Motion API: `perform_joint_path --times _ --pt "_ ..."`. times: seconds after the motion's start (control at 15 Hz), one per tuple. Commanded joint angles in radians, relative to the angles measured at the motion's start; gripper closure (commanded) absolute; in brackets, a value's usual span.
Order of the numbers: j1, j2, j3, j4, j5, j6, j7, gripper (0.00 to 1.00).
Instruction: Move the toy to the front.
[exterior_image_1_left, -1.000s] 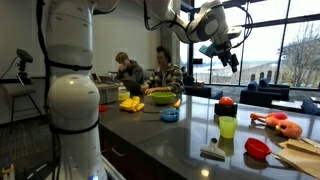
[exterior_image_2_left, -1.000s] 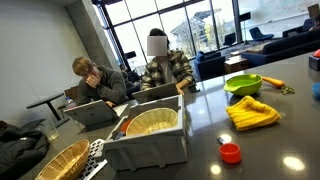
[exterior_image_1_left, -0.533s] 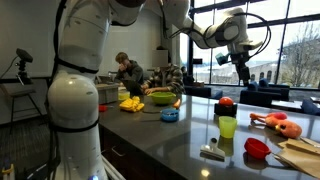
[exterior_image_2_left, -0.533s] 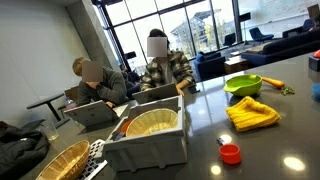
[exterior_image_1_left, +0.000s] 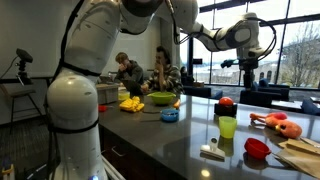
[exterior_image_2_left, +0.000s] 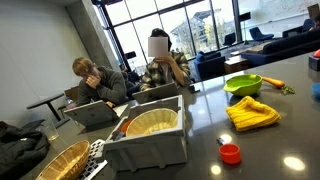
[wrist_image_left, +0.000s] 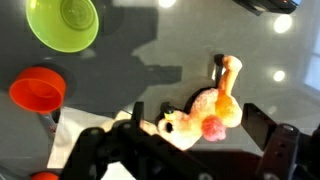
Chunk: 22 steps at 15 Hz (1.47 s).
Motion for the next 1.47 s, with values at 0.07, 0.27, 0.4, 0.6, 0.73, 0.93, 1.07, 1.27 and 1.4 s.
perform_joint_path --times 0.07,0.27,0.4,0.6,0.73,0.93,1.07,1.27,1.4 --pt "-0.008 0.026 0.010 0.014 -0.006 -0.038 0.041 0.00" --pt "0.007 0.022 0.012 -0.006 -0.040 -0.025 0.014 0.00" --pt "0.016 0.053 0.011 0.018 -0.055 0.033 0.046 0.00" --pt "0.009 0.095 0.024 0.074 -0.013 0.158 0.094 0.00" --pt "0.007 0.117 0.023 0.095 -0.005 0.248 0.116 0.00" --pt "0.013 0.157 0.004 0.115 -0.016 0.359 0.167 0.00" --pt "0.026 0.206 -0.037 0.142 -0.044 0.404 0.246 0.00" --pt "0.041 0.280 -0.112 0.187 -0.102 0.389 0.388 0.00" --pt "0.035 0.316 -0.131 0.213 -0.119 0.366 0.445 0.00"
